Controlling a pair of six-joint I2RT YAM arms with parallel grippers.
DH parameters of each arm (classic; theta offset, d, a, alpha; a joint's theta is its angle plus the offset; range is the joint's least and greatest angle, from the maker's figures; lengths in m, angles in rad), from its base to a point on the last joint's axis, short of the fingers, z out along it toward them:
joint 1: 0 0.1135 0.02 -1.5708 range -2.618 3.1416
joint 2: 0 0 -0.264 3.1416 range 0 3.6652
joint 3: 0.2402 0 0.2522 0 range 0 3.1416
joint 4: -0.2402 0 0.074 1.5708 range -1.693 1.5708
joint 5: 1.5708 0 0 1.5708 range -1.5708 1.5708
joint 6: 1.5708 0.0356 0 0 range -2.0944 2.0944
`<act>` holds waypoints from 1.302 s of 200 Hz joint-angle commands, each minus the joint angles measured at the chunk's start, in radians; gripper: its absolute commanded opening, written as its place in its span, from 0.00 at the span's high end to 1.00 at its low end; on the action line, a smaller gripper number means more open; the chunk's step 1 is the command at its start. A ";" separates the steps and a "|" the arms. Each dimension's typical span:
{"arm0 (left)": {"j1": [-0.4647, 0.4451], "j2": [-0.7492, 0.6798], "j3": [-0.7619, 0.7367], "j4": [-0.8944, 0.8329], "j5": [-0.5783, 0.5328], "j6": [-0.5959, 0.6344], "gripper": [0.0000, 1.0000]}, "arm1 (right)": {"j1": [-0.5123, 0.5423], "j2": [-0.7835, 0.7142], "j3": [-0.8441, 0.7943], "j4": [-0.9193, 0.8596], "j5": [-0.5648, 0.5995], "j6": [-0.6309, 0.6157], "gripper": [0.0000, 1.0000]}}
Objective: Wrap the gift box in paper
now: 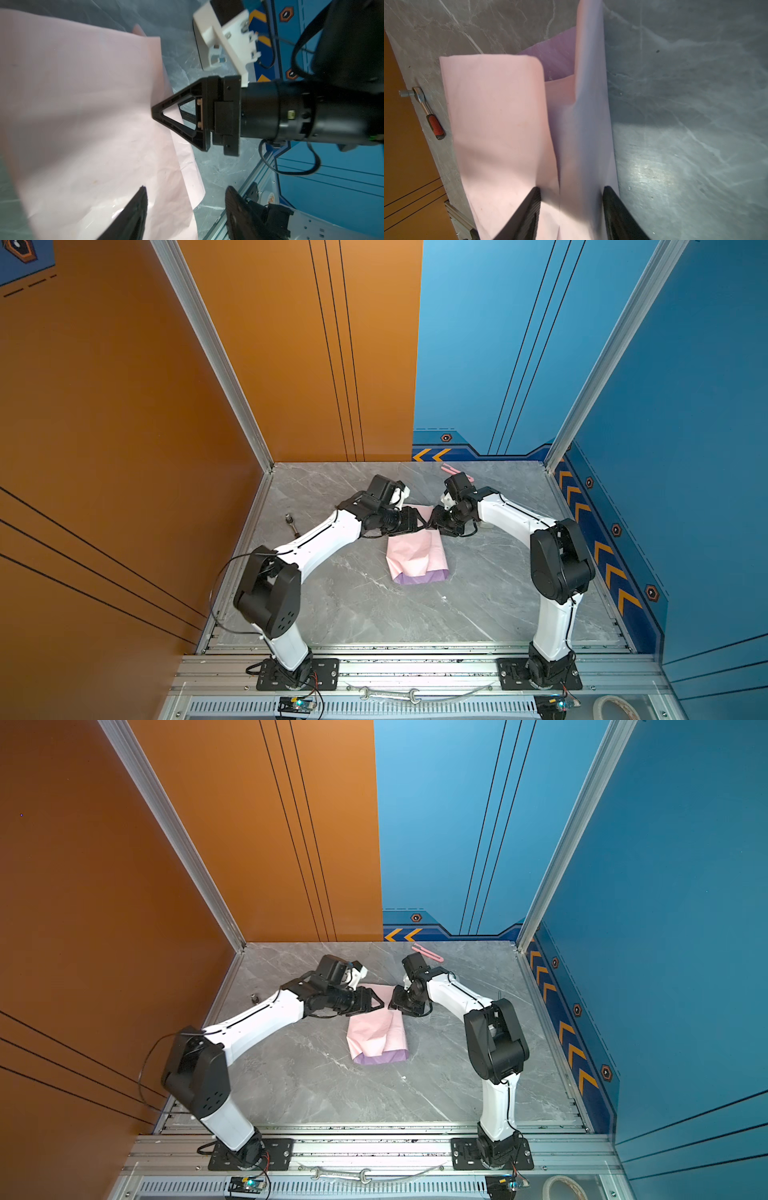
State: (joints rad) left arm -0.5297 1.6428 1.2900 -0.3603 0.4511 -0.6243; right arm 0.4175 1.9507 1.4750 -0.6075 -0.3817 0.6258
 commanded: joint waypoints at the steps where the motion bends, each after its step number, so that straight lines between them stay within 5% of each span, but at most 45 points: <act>1: 0.067 -0.067 -0.130 0.005 -0.085 -0.067 0.38 | 0.000 0.004 -0.025 -0.045 0.070 -0.013 0.48; 66: 0.102 -0.063 -0.308 0.136 -0.058 -0.131 0.37 | 0.000 -0.015 -0.021 -0.029 0.036 0.001 0.47; 118: 0.053 0.013 -0.221 0.156 -0.076 -0.133 0.41 | 0.002 -0.030 -0.025 -0.015 0.018 0.017 0.45; 217: -0.013 0.089 -0.061 -0.067 -0.192 -0.019 0.46 | -0.008 -0.076 -0.050 0.034 -0.079 0.056 0.28; 260: -0.023 0.098 -0.045 -0.066 -0.190 -0.011 0.46 | -0.010 -0.067 -0.058 0.029 -0.058 0.055 0.31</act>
State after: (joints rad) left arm -0.5407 1.7248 1.2072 -0.3809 0.2867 -0.6701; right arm 0.4091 1.9072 1.4322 -0.5819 -0.4458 0.6743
